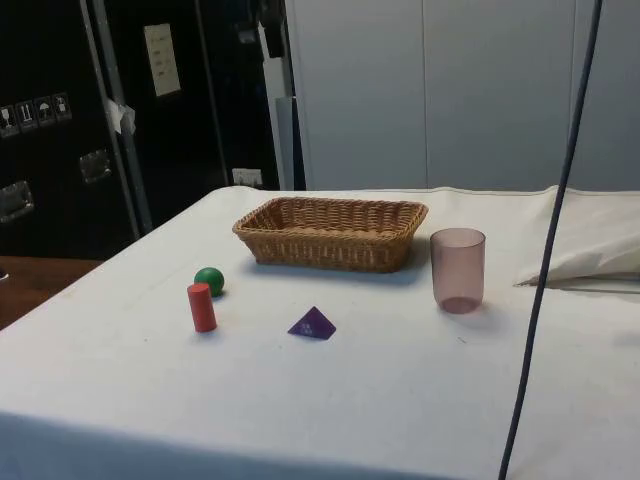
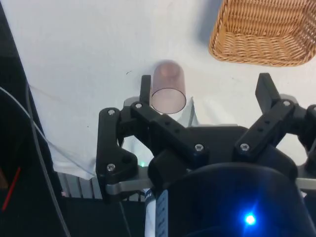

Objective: Pick up the triangular block and place it into the basket.

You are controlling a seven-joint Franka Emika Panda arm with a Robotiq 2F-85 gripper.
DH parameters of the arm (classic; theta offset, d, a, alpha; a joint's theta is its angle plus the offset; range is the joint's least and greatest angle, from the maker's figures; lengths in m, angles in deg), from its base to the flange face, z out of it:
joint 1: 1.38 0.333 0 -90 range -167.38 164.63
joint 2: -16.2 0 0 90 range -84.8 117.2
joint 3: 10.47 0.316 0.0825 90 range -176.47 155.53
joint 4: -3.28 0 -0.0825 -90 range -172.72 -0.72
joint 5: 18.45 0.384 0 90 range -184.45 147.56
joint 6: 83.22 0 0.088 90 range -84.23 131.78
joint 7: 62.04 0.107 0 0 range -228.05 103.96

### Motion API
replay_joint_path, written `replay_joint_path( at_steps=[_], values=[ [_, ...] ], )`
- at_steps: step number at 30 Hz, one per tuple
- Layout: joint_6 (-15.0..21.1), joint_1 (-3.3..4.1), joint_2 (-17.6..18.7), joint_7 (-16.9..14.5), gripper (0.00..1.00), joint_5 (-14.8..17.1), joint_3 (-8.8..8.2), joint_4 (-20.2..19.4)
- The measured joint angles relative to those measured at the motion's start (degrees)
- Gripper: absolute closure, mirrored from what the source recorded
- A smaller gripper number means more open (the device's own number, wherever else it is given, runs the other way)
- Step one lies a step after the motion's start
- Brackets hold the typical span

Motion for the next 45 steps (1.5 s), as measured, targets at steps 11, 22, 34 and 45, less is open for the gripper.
replay_joint_path(
  at_steps=[11, 22, 34, 45],
  values=[
    [5.0, 0.06, -3.7, 2.4, 0.0, -1.3, 1.83, -6.2],
    [9.3, 0.06, -5.8, 5.4, 0.0, -2.6, 4.07, -11.0],
    [12.6, 0.06, -5.8, 8.3, 0.0, -3.0, 6.36, -13.8],
    [16.4, 0.06, -5.8, 10.5, 0.0, -3.0, 7.96, -17.1]
  ],
)
